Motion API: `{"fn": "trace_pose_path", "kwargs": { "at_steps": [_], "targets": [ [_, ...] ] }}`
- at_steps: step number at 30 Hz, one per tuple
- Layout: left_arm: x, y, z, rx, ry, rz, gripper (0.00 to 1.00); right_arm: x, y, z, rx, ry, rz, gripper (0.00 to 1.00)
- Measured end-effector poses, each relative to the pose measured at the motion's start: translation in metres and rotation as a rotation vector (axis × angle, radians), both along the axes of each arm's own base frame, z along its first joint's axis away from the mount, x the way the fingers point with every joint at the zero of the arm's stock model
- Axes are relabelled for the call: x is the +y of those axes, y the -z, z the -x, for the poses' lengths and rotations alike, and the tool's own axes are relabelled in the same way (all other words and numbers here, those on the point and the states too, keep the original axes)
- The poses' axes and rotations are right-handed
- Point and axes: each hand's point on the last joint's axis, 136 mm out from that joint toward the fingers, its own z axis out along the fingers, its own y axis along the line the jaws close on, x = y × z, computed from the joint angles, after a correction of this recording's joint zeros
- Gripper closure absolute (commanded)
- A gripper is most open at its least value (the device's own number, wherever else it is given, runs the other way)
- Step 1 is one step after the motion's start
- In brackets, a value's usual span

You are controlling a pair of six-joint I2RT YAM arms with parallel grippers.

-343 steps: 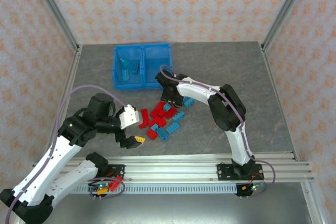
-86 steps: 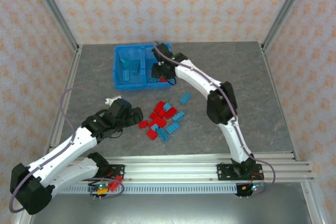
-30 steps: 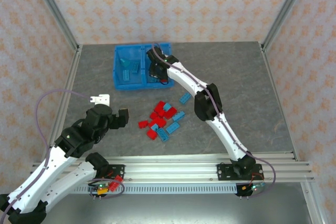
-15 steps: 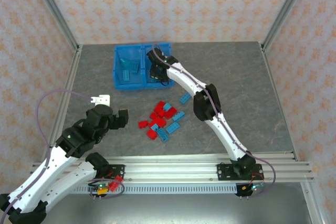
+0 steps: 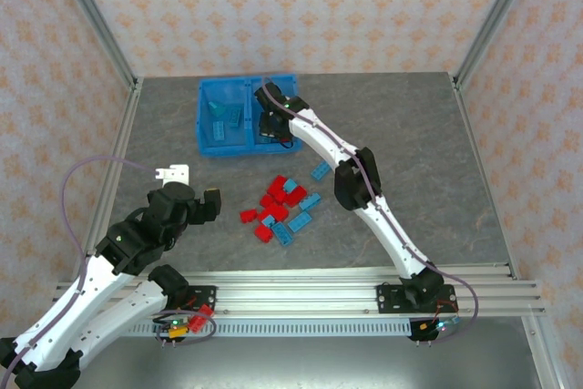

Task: Sort the legos into containers by color

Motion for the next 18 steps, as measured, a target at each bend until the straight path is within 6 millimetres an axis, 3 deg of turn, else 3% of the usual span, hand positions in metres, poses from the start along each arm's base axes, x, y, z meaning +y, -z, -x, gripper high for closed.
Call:
{"fn": "trace_pose_path", "kwargs": {
  "at_steps": [11,15,18],
  "targets": [
    [0.005,-0.001,0.000,-0.015,-0.018,-0.010,0.00,-0.010,-0.014,-0.002,-0.026,-0.015,0.037,0.96],
    [0.007,-0.005,0.002,-0.033,-0.023,-0.003,0.00,-0.017,-0.048,-0.003,-0.071,0.001,0.030,0.97],
    [0.010,-0.005,0.005,-0.053,-0.028,0.005,0.00,-0.024,-0.094,0.002,-0.131,0.006,0.003,0.97]
  ]
}}
